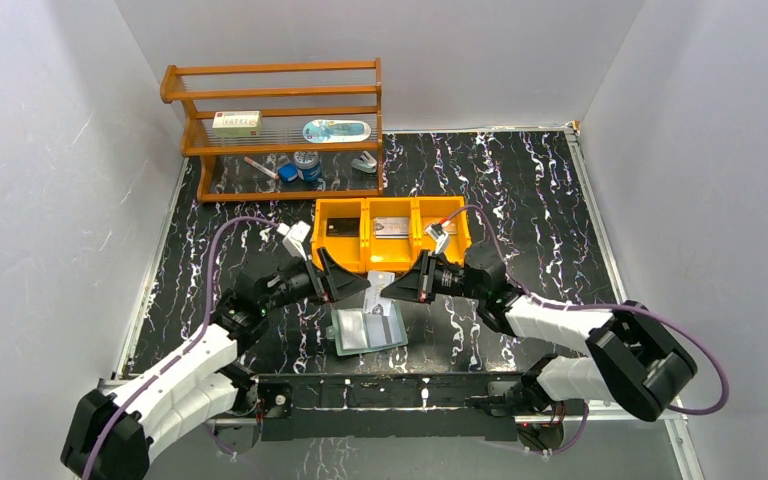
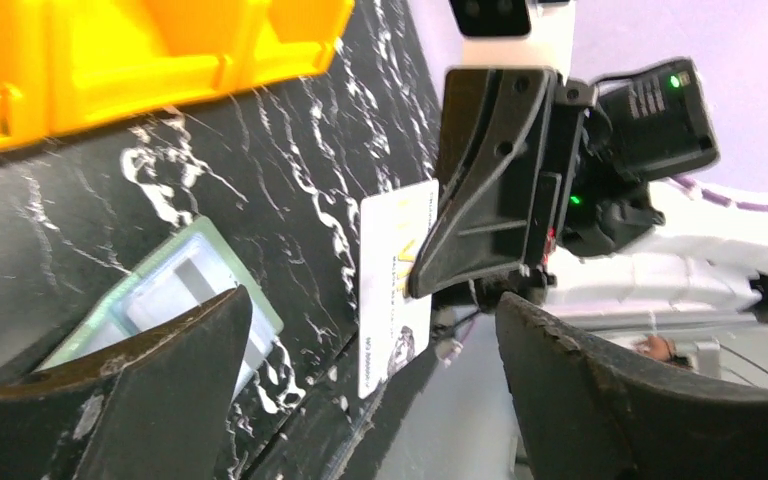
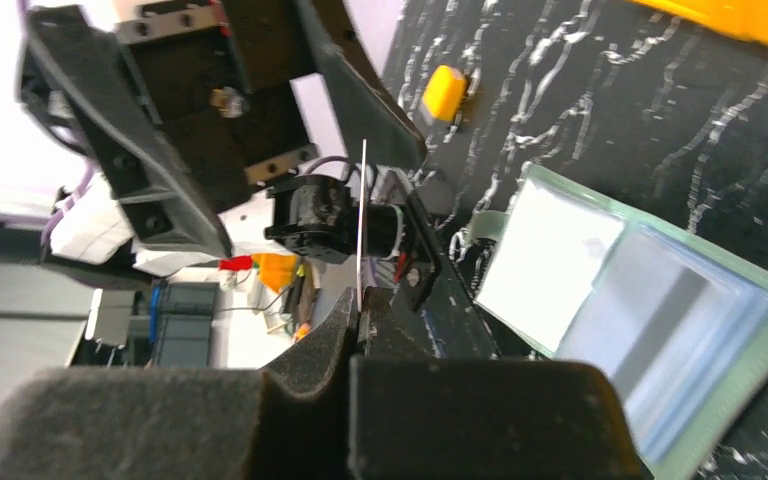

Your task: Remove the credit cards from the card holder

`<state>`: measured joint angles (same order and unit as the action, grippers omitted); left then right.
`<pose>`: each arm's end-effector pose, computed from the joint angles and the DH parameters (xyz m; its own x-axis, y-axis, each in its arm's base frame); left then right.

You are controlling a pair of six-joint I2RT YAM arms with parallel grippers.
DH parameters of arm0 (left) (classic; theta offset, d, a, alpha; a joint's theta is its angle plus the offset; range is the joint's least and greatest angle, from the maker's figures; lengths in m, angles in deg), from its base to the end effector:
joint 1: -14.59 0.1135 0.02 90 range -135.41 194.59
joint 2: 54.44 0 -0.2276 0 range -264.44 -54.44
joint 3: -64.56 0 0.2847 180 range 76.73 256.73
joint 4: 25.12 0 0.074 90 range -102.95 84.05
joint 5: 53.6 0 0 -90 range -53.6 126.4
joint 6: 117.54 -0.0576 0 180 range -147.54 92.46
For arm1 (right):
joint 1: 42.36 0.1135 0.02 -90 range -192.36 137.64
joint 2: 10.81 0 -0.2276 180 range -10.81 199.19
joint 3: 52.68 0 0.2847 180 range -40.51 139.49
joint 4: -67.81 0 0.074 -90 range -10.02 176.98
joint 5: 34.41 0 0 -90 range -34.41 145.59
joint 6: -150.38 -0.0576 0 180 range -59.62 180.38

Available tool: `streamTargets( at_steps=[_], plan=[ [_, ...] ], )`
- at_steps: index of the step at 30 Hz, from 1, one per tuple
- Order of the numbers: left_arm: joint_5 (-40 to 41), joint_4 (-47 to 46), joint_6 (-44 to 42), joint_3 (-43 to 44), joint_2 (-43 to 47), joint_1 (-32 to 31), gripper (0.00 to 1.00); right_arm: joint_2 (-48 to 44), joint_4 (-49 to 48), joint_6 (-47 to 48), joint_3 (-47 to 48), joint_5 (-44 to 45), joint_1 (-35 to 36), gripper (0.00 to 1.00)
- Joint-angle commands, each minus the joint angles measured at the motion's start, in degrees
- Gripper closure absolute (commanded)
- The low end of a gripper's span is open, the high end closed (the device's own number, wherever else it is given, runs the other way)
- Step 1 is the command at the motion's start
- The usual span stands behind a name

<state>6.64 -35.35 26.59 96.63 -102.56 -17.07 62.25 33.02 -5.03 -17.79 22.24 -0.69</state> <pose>0.2106 -0.1634 0.1917 -0.7604 -0.3576 -0.5421 0.4433 0.3242 -0.8357 0.2026 0.2227 0.1481 -0.8961 0.2193 -0.3859 -0.3616 0.1435 0.9212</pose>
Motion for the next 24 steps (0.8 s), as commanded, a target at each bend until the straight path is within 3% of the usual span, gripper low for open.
streamTargets(
  at_steps=[1,7,10,17,24],
  plan=[
    [10.1,18.0,-10.2,7.0,3.5,0.2,0.05,-5.2,14.9,8.7,4.1,6.9,0.2,1.0],
    [29.7,40.3,-18.8,16.5,6.4,0.2,0.02,-10.1,32.4,18.0,9.7,18.7,0.2,1.0],
    [37.7,46.7,-21.9,20.5,8.2,0.2,0.02,-11.3,39.6,22.7,13.4,24.2,0.2,1.0],
    [48.8,56.4,-26.7,24.4,7.5,0.2,0.02,-10.4,49.2,31.4,21.5,36.3,0.2,1.0],
    [55.0,56.4,-27.7,21.1,10.9,0.2,0.02,-2.0,52.3,40.3,31.0,42.8,0.2,1.0]
  ],
)
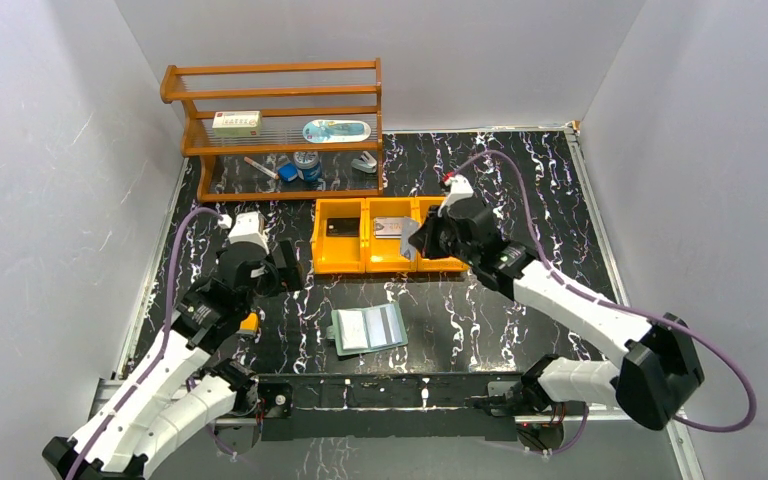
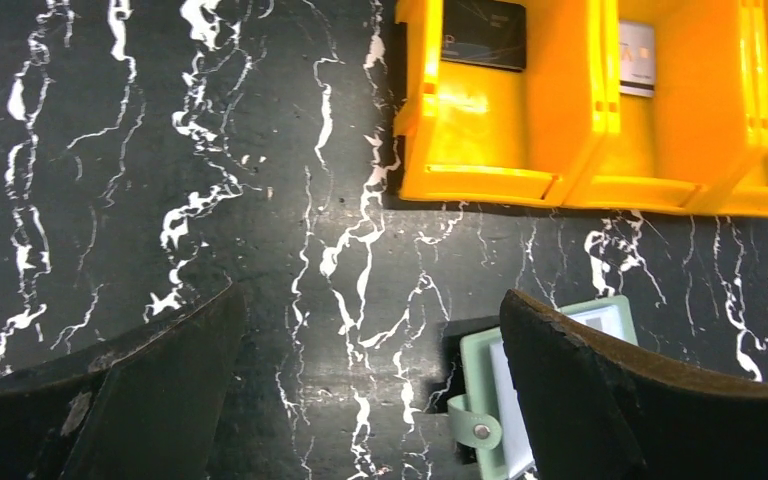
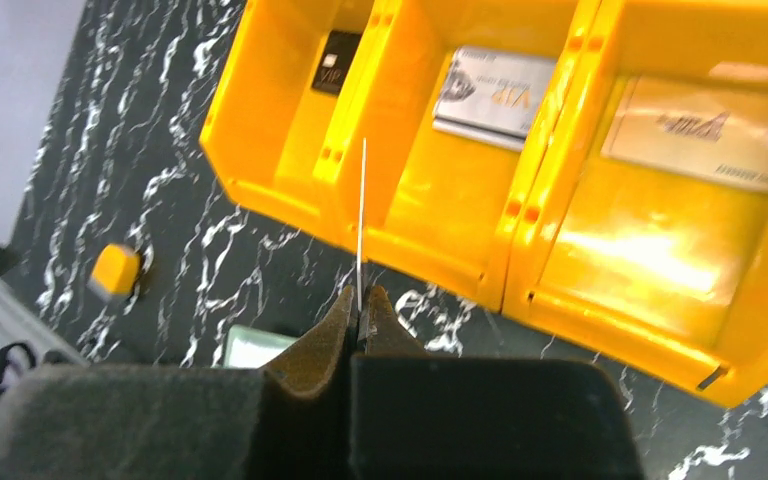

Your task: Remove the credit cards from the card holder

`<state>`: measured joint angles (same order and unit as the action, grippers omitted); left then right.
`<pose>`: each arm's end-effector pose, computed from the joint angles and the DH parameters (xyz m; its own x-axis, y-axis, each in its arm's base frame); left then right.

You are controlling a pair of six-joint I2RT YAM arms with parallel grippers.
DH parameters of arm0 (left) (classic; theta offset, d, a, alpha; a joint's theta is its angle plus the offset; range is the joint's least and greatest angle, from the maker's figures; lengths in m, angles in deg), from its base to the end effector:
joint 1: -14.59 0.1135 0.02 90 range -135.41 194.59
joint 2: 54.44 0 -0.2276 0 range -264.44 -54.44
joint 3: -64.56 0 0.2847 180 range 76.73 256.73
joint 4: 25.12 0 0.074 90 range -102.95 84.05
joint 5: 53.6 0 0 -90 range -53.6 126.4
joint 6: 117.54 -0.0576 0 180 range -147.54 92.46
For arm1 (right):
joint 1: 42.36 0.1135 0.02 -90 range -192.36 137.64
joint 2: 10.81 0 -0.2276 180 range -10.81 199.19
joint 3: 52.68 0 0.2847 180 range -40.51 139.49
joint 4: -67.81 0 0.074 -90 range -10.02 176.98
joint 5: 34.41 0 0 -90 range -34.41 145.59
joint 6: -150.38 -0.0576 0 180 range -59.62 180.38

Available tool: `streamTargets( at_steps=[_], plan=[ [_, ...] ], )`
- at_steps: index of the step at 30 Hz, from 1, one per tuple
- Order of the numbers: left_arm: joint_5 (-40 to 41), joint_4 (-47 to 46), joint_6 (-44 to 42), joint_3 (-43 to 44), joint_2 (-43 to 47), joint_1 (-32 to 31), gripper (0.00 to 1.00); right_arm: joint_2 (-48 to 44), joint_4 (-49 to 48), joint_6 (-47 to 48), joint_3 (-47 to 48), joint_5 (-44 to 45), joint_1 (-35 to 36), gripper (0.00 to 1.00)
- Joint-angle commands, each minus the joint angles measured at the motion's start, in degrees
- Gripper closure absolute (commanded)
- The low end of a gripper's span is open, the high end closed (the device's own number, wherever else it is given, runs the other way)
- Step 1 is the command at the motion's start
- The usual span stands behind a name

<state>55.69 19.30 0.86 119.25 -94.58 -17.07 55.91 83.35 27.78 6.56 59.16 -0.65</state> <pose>0.2082 -0.1060 0.2678 -0.4926 -0.2237 -0.8410 0.0197 0.9633 -0.2677 0.2512 0.2191 0.2341 -0.5807 0.2028 -0.7885 -0.3661 0.8000 0.4754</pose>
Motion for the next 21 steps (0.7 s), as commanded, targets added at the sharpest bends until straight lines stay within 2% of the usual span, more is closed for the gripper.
streamTargets(
  at_steps=[1,6,12,21],
  plan=[
    [5.9,1.1,-1.6,-2.7,3.8,0.2,0.02,6.4,2.4,9.1,8.5,6.0,0.2,1.0],
    [3.9,-2.4,-0.9,-5.0,7.3,0.2,0.02,17.1,3.9,17.8,17.7,6.6,0.2,1.0],
    [3.1,-4.1,-2.5,-4.7,5.4,0.2,0.02,26.6,3.0,31.9,24.9,9.5,1.0,1.0],
    [2.5,-3.5,-2.3,-4.4,7.5,0.2,0.02,32.6,-2.9,55.1,26.6,14.1,3.7,1.0]
  ],
)
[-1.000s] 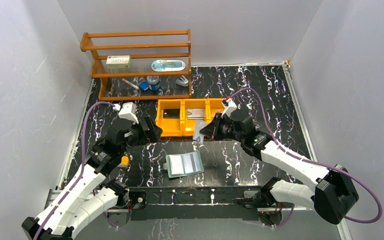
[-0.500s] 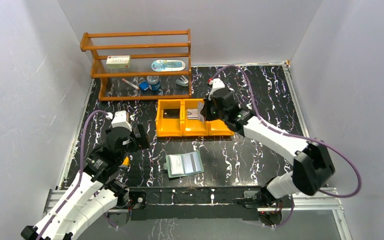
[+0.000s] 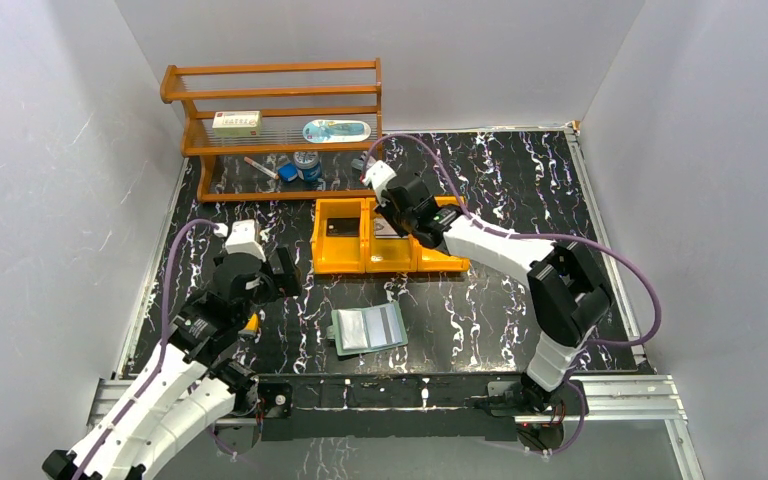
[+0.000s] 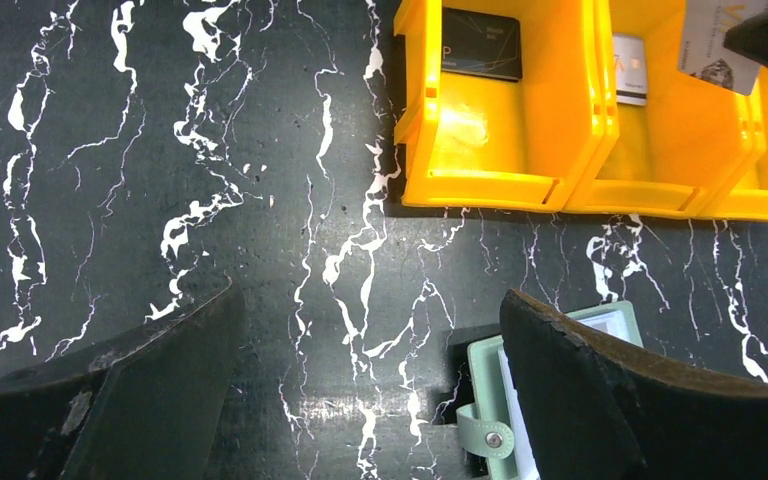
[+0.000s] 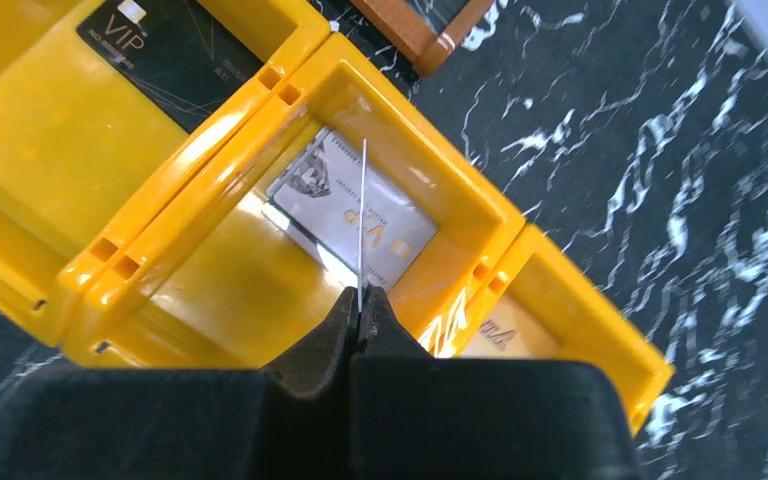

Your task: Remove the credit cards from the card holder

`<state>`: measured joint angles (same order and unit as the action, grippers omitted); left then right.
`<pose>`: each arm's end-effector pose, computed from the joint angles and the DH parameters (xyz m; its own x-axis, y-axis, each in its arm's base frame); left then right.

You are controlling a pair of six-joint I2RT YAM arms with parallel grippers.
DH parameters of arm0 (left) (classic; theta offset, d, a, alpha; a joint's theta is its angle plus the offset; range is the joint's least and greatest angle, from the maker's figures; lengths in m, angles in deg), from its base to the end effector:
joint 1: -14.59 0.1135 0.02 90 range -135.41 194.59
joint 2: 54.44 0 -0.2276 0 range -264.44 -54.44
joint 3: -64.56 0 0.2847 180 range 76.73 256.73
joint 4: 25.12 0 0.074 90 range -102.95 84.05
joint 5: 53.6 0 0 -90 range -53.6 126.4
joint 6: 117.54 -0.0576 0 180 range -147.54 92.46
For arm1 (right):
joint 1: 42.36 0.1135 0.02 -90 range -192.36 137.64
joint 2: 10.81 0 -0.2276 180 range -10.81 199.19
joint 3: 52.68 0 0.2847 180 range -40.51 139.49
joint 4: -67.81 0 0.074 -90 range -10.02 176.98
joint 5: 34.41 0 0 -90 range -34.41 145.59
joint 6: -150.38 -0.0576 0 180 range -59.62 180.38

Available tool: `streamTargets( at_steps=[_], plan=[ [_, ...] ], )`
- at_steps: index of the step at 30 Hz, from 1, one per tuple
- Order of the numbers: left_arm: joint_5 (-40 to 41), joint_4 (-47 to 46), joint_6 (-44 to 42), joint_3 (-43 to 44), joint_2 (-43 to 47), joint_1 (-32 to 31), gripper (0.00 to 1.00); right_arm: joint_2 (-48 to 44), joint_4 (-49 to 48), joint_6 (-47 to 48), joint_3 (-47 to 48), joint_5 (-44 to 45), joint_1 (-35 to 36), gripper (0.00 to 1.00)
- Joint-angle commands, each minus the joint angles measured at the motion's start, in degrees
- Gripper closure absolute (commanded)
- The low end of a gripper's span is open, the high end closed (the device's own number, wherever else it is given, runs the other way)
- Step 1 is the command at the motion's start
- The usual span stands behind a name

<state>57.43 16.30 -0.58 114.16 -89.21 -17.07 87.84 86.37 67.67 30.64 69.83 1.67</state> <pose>0.2002 -0.0992 0.2590 -0.4379 -0.2272 -0.8699 0.0205 0.9648 -0.2622 0.3237 0.2932 0.1908 -0.3308 -0.4909 -0.8060 -0.5735 0.7828 -0.2414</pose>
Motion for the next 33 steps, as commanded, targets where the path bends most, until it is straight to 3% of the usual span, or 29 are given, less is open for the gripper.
streamTargets(
  at_steps=[1,6,18,33],
  plan=[
    [1.2,-0.3,-0.9,0.7,2.6,0.2,0.02,1.5,-6.2,16.2,2.9,3.7,1.5,1.0],
    [2.7,-0.4,-0.9,0.1,4.6,0.2,0.02,6.4,-2.5,23.0,7.6,1.4,1.8,1.0],
    [0.9,-0.5,-2.6,0.8,2.0,0.2,0.02,13.9,0.8,32.5,12.5,8.7,1.9,1.0],
    [8.4,2.5,-1.5,1.0,9.7,0.3,0.02,19.1,4.1,33.0,14.1,10.9,2.7,0.95]
  ],
)
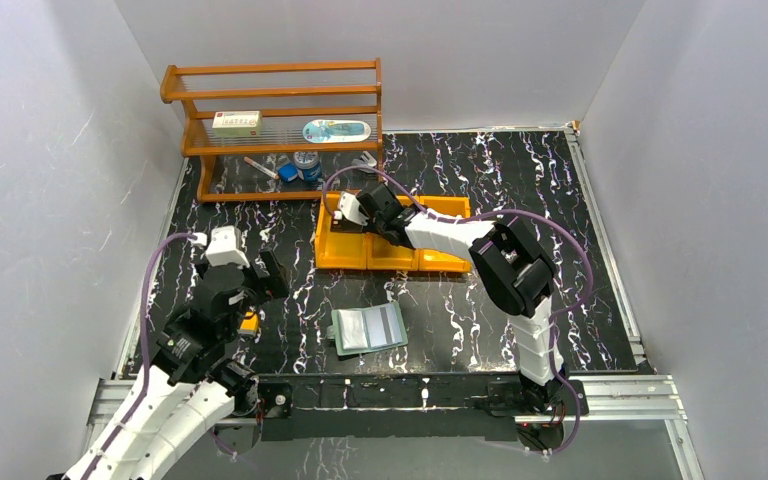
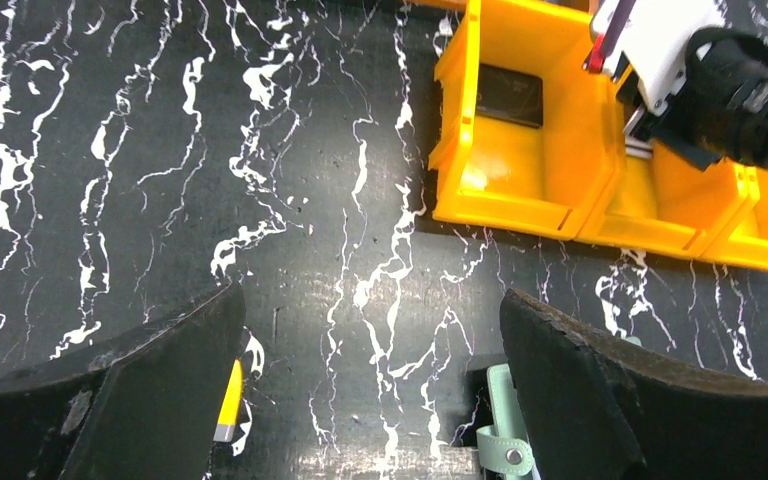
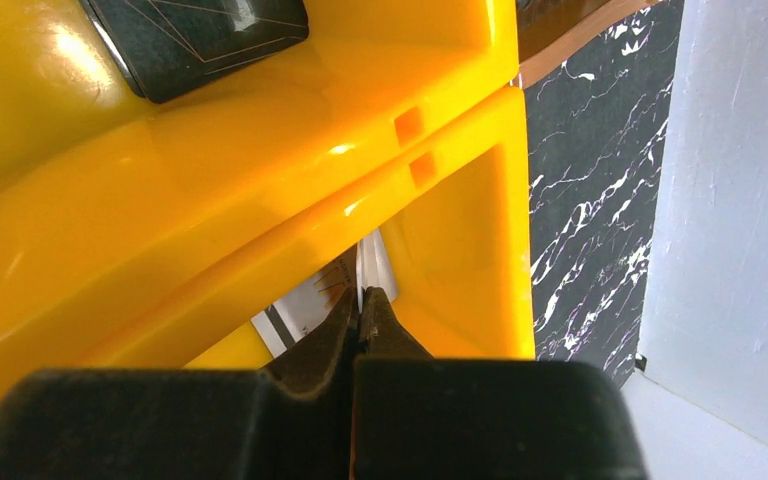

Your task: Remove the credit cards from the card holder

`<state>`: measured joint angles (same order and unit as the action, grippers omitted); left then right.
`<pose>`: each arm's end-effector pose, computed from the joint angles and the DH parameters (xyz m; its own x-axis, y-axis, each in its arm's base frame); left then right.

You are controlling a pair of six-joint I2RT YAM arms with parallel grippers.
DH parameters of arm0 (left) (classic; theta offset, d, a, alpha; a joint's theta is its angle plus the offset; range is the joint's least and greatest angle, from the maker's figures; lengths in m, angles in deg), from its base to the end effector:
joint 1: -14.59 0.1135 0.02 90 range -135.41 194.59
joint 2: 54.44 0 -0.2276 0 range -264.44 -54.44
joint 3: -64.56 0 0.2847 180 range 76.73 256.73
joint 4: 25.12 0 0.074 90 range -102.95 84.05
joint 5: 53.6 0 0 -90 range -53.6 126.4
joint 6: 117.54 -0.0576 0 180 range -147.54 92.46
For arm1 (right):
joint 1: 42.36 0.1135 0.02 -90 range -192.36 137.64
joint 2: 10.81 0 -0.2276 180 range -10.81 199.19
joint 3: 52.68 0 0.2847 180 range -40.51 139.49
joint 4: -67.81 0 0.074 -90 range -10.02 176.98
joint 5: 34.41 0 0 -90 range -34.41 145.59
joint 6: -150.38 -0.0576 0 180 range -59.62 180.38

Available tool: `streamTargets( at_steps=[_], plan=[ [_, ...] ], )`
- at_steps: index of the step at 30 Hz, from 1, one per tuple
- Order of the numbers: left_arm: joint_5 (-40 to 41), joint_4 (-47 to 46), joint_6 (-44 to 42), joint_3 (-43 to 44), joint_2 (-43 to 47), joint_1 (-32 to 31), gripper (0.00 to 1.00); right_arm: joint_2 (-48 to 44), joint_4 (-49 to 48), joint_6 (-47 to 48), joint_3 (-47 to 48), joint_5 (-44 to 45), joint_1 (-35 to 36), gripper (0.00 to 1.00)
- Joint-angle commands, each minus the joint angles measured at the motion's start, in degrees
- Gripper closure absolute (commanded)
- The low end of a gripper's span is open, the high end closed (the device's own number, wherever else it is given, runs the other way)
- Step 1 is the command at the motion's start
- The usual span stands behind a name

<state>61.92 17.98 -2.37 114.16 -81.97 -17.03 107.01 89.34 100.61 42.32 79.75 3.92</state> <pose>0.1830 -0.0835 0.2805 -0.3322 -0.2462 -0.9105 -0.0117 0.9663 -0.2571 0.3482 0.3300 0.1159 -0.0736 -0.9296 -0.3612 -0.6610 0.3166 -0.6803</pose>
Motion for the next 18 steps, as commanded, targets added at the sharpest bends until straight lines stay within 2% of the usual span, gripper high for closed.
streamTargets(
  at_steps=[1,4,6,18],
  plan=[
    [4.0,0.8,0.3,0.8,2.9,0.2,0.02,-0.1,1.5,-0.1,2.4,0.7,0.5,0.94],
    [4.2,0.8,0.3,0.8,3.1,0.2,0.02,-0.4,2.0,-1.0,2.3,-0.7,0.6,0.82],
    [4.1,0.9,0.3,0.9,2.7,0.2,0.01,-0.8,2.3,-1.3,2.2,-2.2,0.5,0.78],
    [3.9,1.3,0.2,1.1,1.4,0.2,0.02,-3.3,2.8,-3.6,1.0,-4.8,0.6,0.69]
  ],
)
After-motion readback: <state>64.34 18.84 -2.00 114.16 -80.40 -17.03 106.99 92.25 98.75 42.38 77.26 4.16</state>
